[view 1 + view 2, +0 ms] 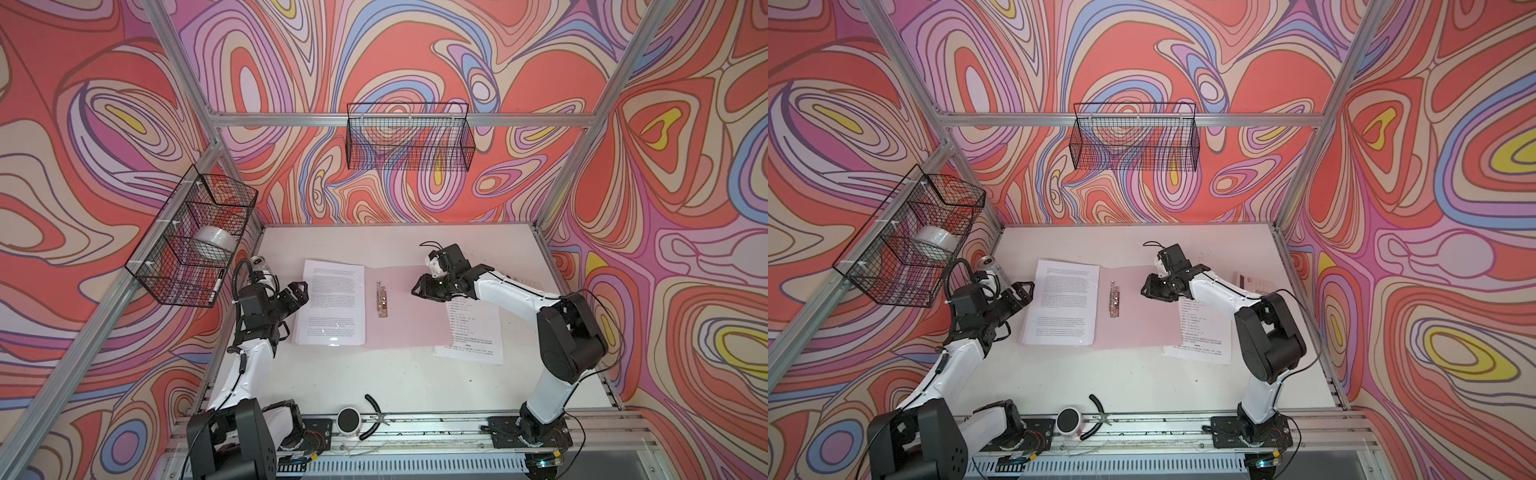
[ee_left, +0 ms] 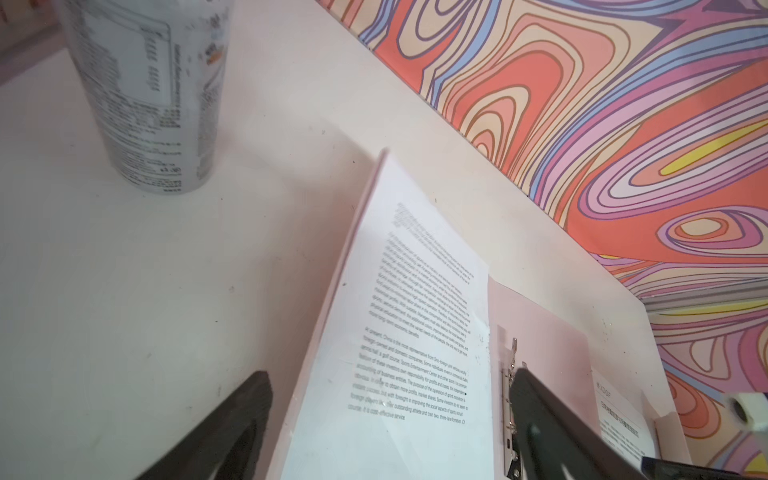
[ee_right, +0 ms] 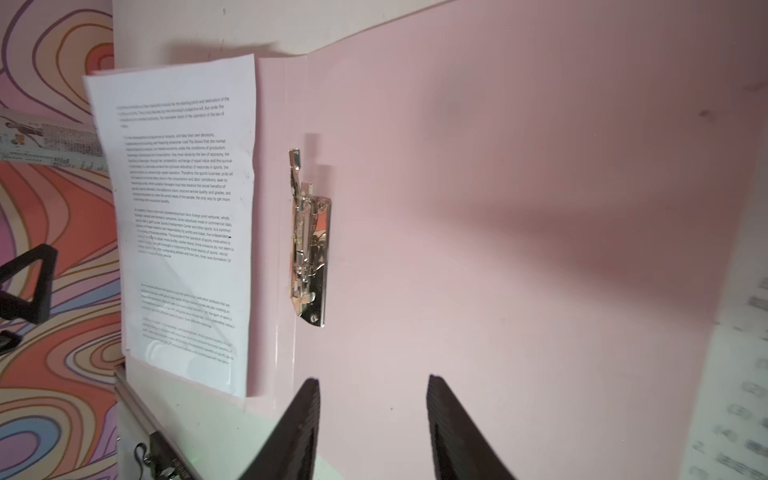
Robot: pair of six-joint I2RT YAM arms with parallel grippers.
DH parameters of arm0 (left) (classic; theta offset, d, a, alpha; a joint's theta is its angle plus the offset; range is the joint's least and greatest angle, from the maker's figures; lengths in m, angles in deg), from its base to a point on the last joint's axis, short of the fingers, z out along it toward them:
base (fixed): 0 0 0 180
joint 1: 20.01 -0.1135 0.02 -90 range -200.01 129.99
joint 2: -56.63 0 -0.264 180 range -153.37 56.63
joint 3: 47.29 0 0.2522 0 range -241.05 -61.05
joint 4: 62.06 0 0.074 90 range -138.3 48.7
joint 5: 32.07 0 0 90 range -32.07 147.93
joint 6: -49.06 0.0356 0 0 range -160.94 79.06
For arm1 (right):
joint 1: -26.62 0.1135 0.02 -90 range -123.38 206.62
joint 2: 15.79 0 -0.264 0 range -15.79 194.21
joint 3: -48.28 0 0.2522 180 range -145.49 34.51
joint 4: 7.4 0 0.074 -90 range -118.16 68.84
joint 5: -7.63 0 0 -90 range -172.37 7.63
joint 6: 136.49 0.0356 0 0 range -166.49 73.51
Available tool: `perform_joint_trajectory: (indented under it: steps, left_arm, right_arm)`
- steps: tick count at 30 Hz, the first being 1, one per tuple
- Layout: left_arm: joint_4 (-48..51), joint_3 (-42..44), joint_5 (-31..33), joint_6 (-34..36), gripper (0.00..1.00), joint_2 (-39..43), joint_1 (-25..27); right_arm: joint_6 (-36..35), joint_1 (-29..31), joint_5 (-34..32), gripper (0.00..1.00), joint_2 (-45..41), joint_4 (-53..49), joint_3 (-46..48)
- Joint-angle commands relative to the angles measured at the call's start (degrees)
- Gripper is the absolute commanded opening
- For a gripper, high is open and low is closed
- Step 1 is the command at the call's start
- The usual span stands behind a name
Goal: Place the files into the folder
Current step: 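Raise both grippers away from the pink folder toward the far side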
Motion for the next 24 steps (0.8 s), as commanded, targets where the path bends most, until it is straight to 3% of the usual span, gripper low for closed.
perform_joint_trajectory:
  steps: [1, 4, 6, 10, 13, 18, 24]
  left_arm:
    - [4.33, -1.54, 6.16, -0.30, 0.97, 5.75, 2.99]
    - [10.16, -3.85, 13.34, 0.80, 0.98, 9.86, 7.61]
    - [12.05, -5.66, 13.44, -0.85, 0.97, 11.57, 10.00]
    - [13.09, -13.61, 19.01, -0.89, 0.95, 8.18, 23.74]
    - [12.10, -21.68, 18.51, -0.03, 0.95, -1.07, 31.26]
    - [7.44, -37.79, 13.52, 1.51, 0.95, -23.19, 41.15]
    - [6.16, -57.10, 5.38, -0.82, 0.94, -45.22, 45.24]
  right_arm:
    - [-2.35, -0.05, -5.95, 0.41, -1.70, -1.80, 3.46]
    - [-1.67, -0.52, -5.44, 0.37, -3.19, -1.20, 5.06]
    - [-0.44, -1.75, -3.27, 0.37, -5.21, -0.06, 6.02]
    - [-1.44, -3.00, -3.67, 0.39, -6.21, -2.10, 3.81]
    - [-0.49, -3.90, -2.91, 0.39, -7.71, -0.88, 4.40]
    - [-1.18, -5.51, -5.70, 0.40, -11.62, -2.00, 6.00]
    - [-1.25, -5.70, -9.12, 0.42, -15.65, -3.75, 8.78]
